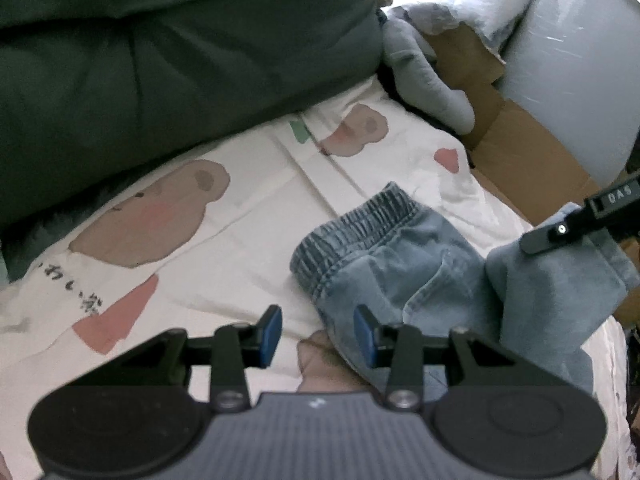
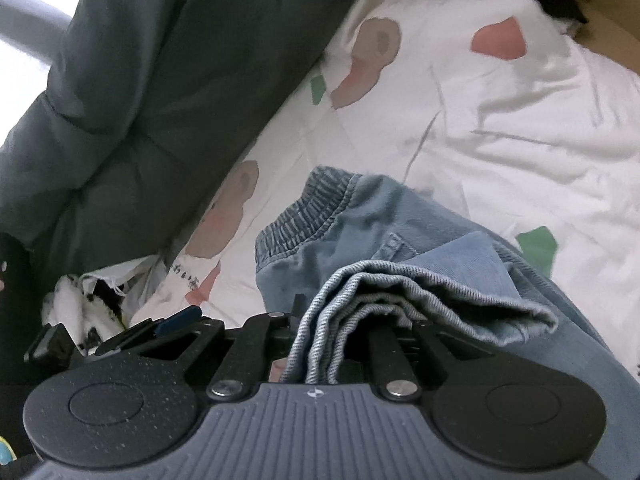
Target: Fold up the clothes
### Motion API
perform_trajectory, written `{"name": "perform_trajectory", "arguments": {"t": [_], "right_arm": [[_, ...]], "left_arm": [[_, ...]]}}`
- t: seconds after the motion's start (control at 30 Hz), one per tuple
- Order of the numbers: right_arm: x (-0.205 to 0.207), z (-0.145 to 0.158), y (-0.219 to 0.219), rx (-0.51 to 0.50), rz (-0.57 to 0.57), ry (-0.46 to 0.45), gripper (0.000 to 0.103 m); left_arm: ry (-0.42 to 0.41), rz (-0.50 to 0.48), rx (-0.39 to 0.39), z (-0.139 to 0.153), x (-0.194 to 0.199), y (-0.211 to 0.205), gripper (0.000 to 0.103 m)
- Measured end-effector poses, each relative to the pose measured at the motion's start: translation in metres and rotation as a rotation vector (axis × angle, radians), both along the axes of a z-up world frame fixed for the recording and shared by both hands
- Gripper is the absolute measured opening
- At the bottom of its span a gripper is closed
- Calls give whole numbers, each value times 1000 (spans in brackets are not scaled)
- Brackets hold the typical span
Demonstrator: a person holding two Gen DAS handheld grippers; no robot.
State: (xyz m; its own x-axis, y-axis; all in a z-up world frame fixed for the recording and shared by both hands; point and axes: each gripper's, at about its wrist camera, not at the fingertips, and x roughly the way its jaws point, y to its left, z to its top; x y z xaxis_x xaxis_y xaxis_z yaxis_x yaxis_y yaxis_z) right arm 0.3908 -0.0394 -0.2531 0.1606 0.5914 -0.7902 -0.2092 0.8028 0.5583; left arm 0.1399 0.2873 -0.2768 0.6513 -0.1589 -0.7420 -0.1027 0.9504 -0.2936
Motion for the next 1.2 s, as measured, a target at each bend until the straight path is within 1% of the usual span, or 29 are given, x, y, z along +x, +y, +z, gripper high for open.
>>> {"name": "perform_trajectory", "arguments": {"t": [0.03, 0.1, 0.17, 0.3, 0.37, 0.4, 0.47, 0.67, 0.87, 1.03, 1.13, 1.2], "right_arm": [[3, 0, 4, -2, 13, 3, 18], [8, 1, 14, -9, 42, 8, 32], [14, 3, 26, -18, 76, 12, 36], [28, 6, 54, -31, 123, 25, 36], [34, 9, 65, -41, 133, 6, 37], [36, 11, 68, -39, 132, -7, 39], [40, 17, 70, -22, 116, -32, 45], [49, 38, 59, -12, 89, -71, 45], [50, 53, 35, -98, 112, -117, 45], [40, 46, 3, -135, 83, -192, 45], [33, 31, -14, -130, 68, -237, 45], [32, 16, -20, -142, 73, -252, 45]], "left_arm": [[2, 6, -3, 0, 0, 0, 42], [5, 19, -12, 0, 0, 0, 42], [3, 32, -21, 0, 0, 0, 42], [-11, 56, -34, 4, 0, 0, 42], [-19, 66, -37, 6, -1, 1, 43], [-22, 69, -37, 7, -1, 1, 43], [-26, 74, -37, 7, -2, 1, 44], [-34, 84, -71, 5, 1, 2, 45], [-47, 81, -104, 5, 14, -10, 45], [-53, 42, -92, 1, 28, -35, 45], [-35, 58, -84, -6, 34, -45, 45], [-19, 70, -81, -12, 37, -51, 45]]}}
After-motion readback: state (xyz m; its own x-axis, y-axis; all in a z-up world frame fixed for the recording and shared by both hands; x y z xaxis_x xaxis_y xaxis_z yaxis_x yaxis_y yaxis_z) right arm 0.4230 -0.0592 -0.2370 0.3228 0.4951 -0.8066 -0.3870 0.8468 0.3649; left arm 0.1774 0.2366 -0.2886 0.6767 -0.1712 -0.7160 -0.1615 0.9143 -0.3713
